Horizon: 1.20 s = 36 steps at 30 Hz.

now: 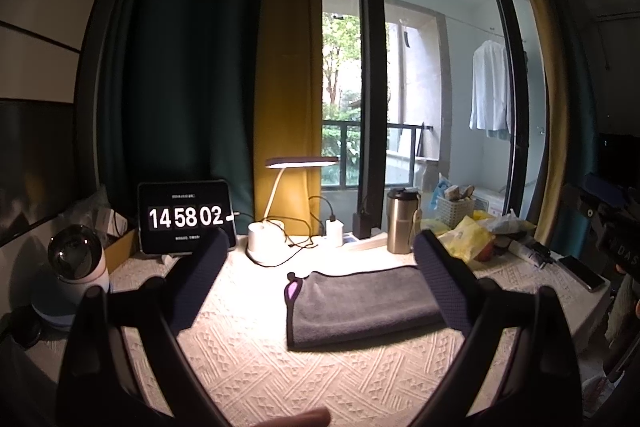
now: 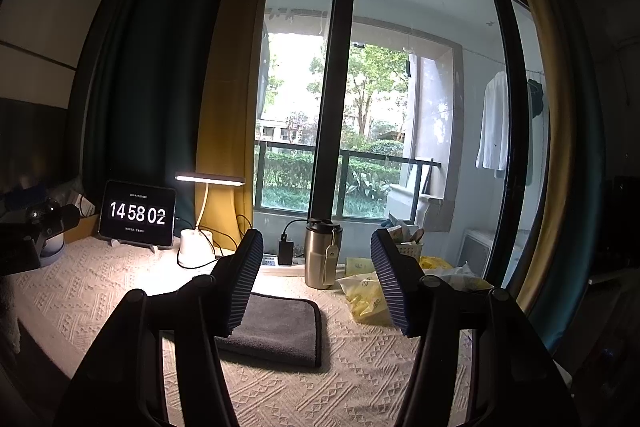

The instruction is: Fold towel

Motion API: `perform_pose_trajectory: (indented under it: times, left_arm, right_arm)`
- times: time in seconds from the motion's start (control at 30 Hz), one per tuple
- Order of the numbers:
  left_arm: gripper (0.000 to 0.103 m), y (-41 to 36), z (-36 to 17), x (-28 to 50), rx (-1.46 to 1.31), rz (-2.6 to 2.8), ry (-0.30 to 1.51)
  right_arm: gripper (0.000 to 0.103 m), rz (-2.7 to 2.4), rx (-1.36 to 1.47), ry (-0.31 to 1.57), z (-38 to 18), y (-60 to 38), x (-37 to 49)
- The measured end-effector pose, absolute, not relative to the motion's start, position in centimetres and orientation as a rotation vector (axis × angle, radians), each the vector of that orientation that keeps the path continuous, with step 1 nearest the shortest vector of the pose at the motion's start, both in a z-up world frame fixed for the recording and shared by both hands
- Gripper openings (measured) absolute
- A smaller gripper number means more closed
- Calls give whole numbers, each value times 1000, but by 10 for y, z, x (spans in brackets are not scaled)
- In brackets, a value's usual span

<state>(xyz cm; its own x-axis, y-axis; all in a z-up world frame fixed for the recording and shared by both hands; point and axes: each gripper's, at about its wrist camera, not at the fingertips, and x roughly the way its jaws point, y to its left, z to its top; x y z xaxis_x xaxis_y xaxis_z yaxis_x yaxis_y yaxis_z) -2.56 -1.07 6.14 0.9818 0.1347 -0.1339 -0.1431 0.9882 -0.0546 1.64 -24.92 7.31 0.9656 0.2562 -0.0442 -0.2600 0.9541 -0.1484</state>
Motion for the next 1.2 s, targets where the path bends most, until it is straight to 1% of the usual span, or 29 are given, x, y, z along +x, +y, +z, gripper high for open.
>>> perform_pose_trajectory:
  times: [1.2]
  left_arm:
    - [95, -17, 57, -24, -68, 139, 145]
  right_arm:
    - [60, 254, -141, 58, 68, -249, 20]
